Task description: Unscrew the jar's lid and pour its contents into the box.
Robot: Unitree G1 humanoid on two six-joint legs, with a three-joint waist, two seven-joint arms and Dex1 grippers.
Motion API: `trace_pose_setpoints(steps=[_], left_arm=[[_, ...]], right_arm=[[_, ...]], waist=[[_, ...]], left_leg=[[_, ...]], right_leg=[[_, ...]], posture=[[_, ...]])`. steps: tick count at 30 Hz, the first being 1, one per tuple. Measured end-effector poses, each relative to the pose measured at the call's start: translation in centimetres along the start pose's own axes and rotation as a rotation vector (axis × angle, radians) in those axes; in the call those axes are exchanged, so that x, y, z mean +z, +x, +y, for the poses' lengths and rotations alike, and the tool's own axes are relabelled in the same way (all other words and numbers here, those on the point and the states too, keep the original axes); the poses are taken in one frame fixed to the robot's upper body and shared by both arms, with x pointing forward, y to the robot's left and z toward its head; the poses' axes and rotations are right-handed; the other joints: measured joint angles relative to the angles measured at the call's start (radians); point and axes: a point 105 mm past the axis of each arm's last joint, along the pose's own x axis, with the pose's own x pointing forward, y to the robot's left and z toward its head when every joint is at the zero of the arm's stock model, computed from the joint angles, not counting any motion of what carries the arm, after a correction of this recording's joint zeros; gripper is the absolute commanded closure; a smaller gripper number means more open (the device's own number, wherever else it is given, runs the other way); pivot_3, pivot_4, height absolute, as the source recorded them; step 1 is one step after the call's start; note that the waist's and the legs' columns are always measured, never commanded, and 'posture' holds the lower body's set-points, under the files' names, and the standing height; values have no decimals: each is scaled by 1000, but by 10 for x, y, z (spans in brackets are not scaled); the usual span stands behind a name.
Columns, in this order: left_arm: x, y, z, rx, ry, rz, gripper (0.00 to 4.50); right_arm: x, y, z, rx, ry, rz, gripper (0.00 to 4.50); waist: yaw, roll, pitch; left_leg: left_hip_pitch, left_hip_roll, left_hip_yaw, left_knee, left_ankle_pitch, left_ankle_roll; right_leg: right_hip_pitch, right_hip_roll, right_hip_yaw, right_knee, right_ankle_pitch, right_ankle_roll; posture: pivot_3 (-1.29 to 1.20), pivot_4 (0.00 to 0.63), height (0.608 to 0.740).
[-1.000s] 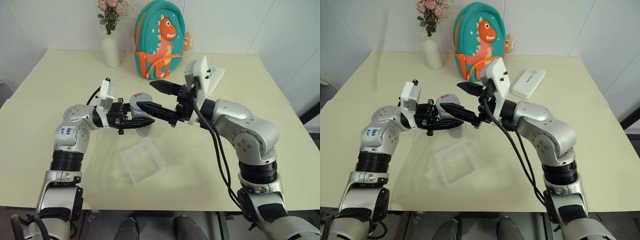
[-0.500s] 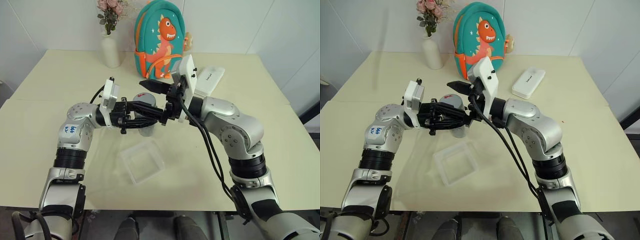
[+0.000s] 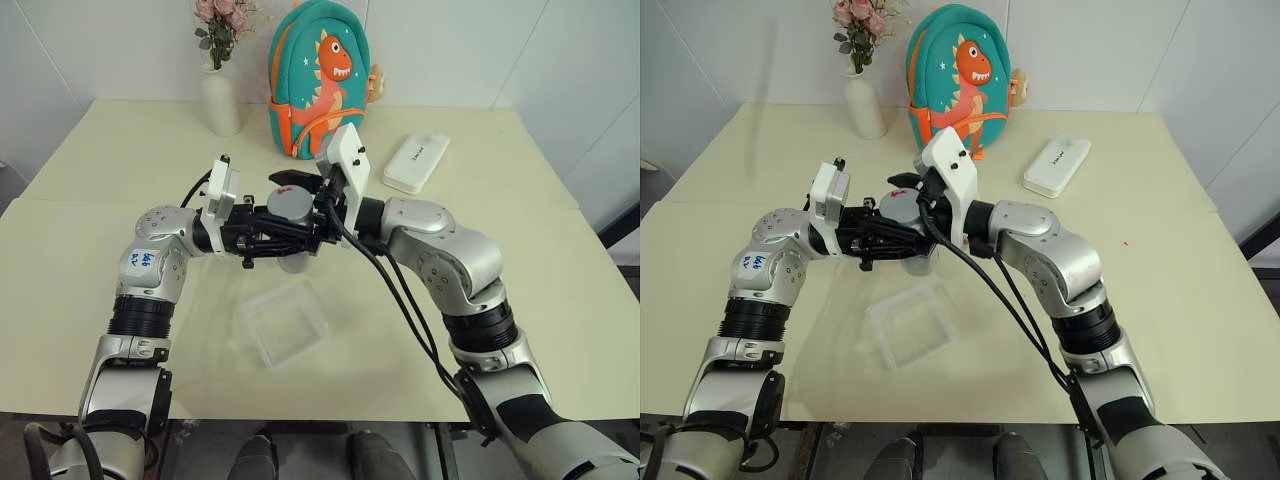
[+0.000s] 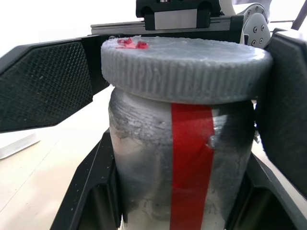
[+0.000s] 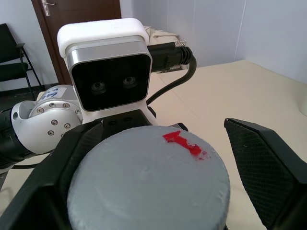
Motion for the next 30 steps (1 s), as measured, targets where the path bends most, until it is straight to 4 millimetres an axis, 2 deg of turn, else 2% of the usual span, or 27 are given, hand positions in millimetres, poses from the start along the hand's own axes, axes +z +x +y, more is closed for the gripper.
trace_pose_setpoints(steps=[7,30], left_arm=[[0,0,1,5,0,0,2443],[-2,-1,1,20,-5,7,2443]], right_arm=[[1,-2,-1,-5,-7,4,285],[1,-33,-1,-38,-32,54,285]], waist=[[0,0,0],[0,0,0]], left_leg=[[0,0,0,0,0,0],[0,0,0,0,0,0]], right_leg=[[0,0,0,0,0,0],[0,0,0,0,0,0]], posture=[[0,150,740],[0,150,740]])
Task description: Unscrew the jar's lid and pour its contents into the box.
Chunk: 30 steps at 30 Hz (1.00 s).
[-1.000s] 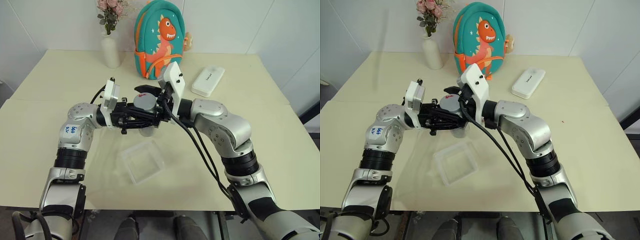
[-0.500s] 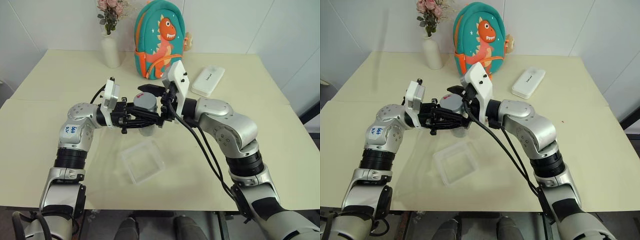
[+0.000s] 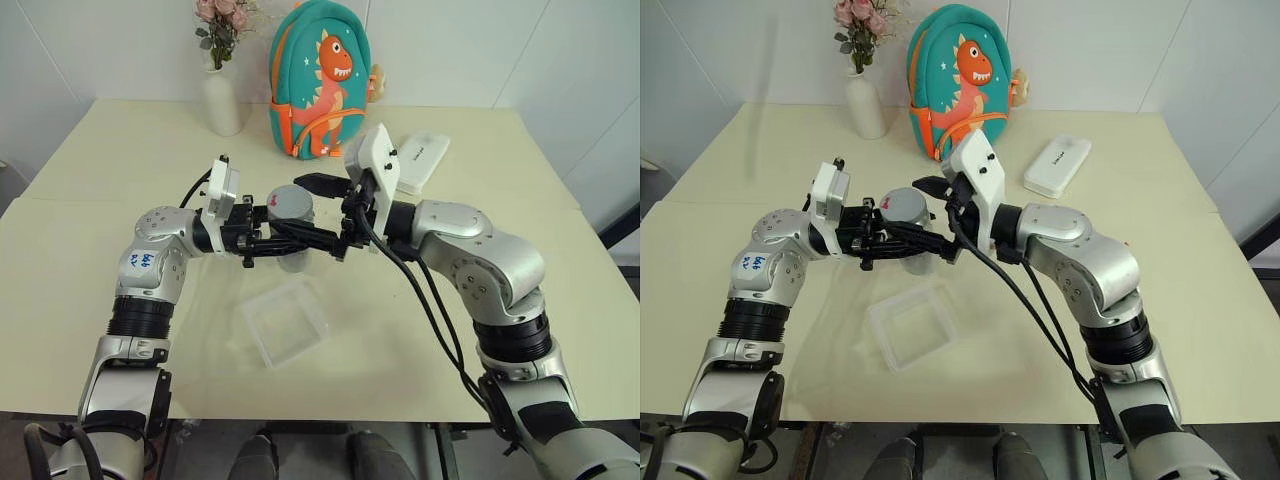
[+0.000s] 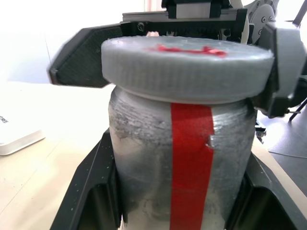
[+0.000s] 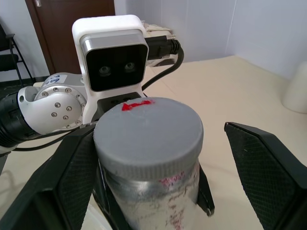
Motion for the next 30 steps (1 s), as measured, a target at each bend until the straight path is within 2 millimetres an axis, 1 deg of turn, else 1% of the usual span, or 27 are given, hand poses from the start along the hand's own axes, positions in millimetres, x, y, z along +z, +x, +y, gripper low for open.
trace_pose_setpoints(steps=[11,15,17,22,30], left_arm=[[-1,0,0,3,1,11,2443],[-1,0,0,-1,2,10,2443],[-1,0,0,-4,3,10,2443],[0,0,-1,-13,9,9,2443],[-2,2,-2,-25,10,-3,2443]], right_arm=[[-3,-13,-1,-19,7,23,285],[-9,-22,0,-21,24,56,285],[-10,-23,0,-20,31,62,285],[-5,-25,1,-20,32,40,285],[6,-17,7,19,44,-18,285]], waist=[[2,0,0],[1,0,0],[0,0,0],[2,0,0],[1,0,0]], left_leg=[[0,0,0,0,0,0],[0,0,0,0,0,0],[0,0,0,0,0,0],[0,0,0,0,0,0],[0,0,0,0,0,0]], right_leg=[[0,0,0,0,0,0],[0,0,0,0,0,0],[0,0,0,0,0,0],[0,0,0,0,0,0],[0,0,0,0,0,0]], posture=[[0,150,740],[0,150,740],[0,150,740],[0,150,740],[0,150,740]])
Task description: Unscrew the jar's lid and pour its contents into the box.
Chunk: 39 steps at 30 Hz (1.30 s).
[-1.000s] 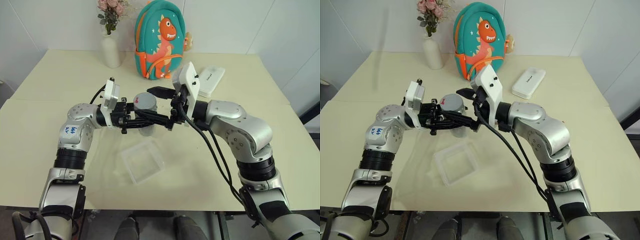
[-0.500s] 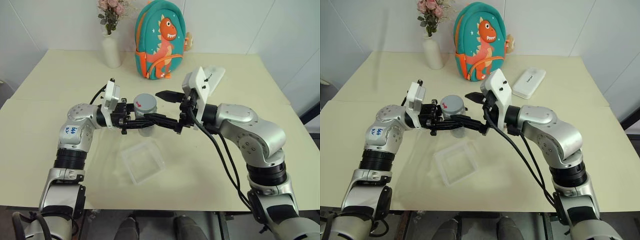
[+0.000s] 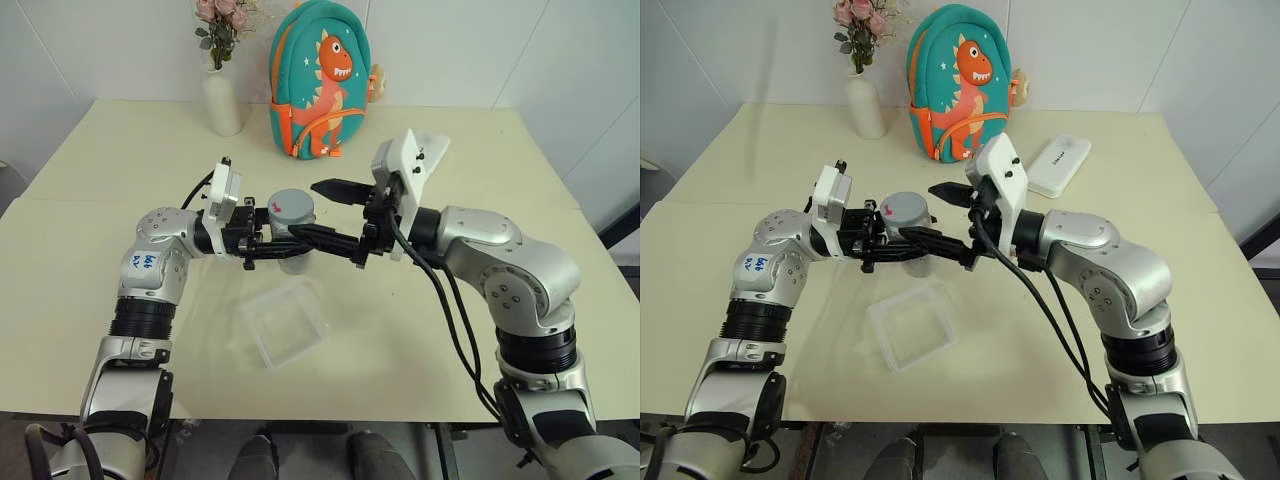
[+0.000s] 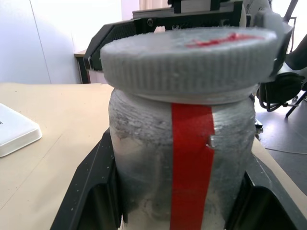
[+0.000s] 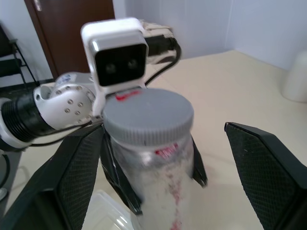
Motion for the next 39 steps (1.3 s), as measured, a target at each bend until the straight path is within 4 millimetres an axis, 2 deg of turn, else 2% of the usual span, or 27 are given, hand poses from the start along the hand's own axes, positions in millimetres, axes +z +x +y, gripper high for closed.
trace_pose_setpoints(steps=[14,19,27,39], left_arm=[[-4,2,1,-9,-8,-15,2443],[-5,3,0,-15,-7,-15,2443],[-5,6,0,-23,-7,-22,2443],[-3,6,0,-29,-6,-22,2443]], right_arm=[[3,4,6,33,13,-23,285],[3,12,10,50,34,-40,285],[-2,21,4,27,29,-28,285],[1,22,3,25,-2,-31,285]], waist=[[0,0,0],[0,0,0],[0,0,0],[0,0,0]], left_leg=[[0,0,0,0,0,0],[0,0,0,0,0,0],[0,0,0,0,0,0],[0,0,0,0,0,0]], right_leg=[[0,0,0,0,0,0],[0,0,0,0,0,0],[0,0,0,0,0,0],[0,0,0,0,0,0]], posture=[[0,150,740],[0,150,740],[0,150,740],[0,150,740]])
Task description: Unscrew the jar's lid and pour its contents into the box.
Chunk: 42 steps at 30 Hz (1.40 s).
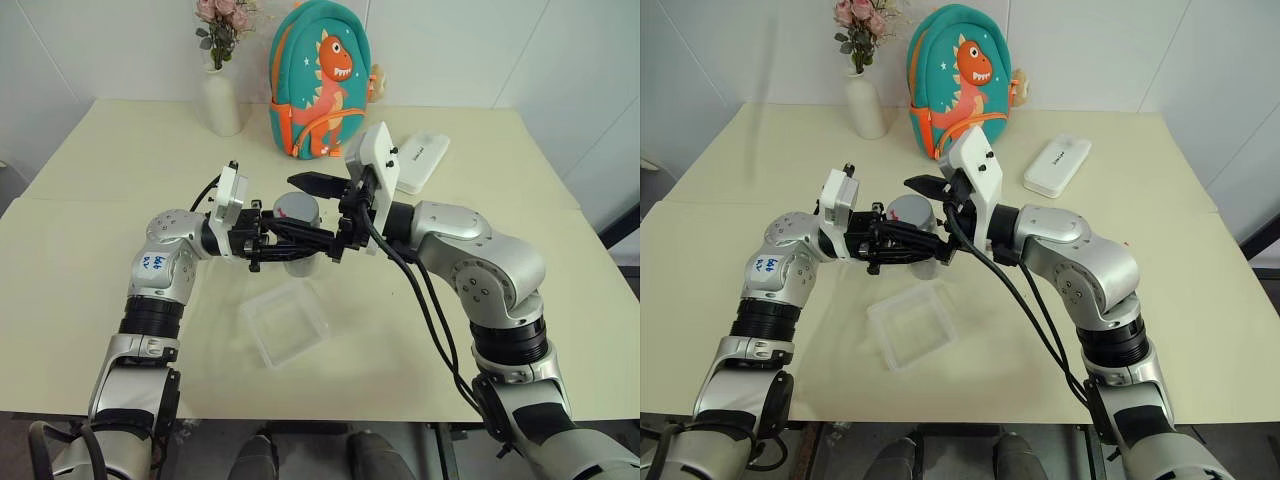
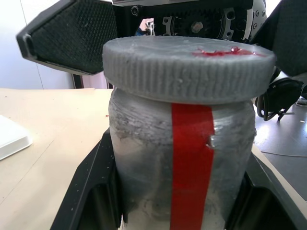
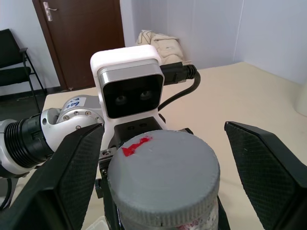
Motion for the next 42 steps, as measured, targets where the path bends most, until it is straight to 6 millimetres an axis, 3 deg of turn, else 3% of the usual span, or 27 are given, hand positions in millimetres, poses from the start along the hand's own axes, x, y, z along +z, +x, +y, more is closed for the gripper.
trace_pose_setpoints(steps=[12,15,18,42], left_arm=[[-1,1,0,-5,-12,4,2443],[-1,1,-1,-6,-16,4,2443],[-1,1,-1,-8,-15,4,2443],[6,7,-1,-48,12,18,2443]], right_arm=[[-1,1,1,10,-3,7,285],[-2,1,2,10,-5,10,878],[-2,1,2,10,-6,11,1912],[10,-5,-5,139,-30,35,1949]], waist=[[0,0,0],[0,0,0],[0,0,0],[0,0,0]], left_leg=[[0,0,0,0,0,0],[0,0,0,0,0,0],[0,0,0,0,0,0],[0,0,0,0,0,0]], right_leg=[[0,0,0,0,0,0],[0,0,0,0,0,0],[0,0,0,0,0,0],[0,0,0,0,0,0]], posture=[[0,150,740],[0,150,740],[0,150,740],[0,150,740]])
